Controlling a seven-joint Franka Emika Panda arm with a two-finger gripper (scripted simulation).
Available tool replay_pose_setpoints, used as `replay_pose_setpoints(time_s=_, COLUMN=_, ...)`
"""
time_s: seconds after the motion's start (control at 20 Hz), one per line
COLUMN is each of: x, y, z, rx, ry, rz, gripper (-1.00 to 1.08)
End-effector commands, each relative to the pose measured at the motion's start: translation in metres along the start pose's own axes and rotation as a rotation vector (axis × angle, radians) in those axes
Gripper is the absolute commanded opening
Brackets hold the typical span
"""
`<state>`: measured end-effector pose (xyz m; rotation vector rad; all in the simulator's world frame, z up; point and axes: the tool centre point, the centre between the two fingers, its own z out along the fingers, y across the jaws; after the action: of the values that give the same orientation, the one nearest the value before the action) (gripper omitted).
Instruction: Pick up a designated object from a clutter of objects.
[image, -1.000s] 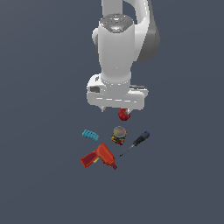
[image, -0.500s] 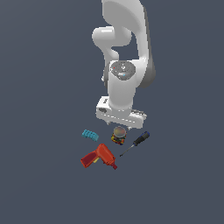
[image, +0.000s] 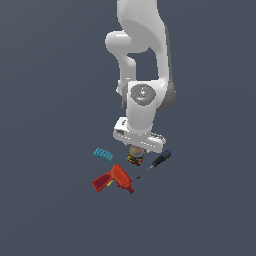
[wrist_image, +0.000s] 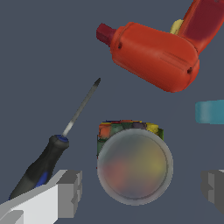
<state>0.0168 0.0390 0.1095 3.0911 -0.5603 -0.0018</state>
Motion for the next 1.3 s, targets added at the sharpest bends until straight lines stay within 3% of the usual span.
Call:
replay_pose_setpoints(time_s=0.0, x=0.000, y=0.000, z=0.000, rx=0.000, ry=0.000, rz=0.000, gripper=1.00)
replay_pose_setpoints(time_s=0.9, x=0.000, y=0.000, z=0.052, rx=0.000, ry=0.001, rz=0.003, gripper=1.00)
replay_pose_setpoints(time_s=0.95, x=0.000, y=0.000, z=0.052, rx=0.000, ry=0.001, rz=0.003, gripper=-1.00)
replay_pose_setpoints(time_s=1.25, x=0.000, y=0.000, z=0.052, rx=0.000, ry=0.001, rz=0.003, gripper=-1.00)
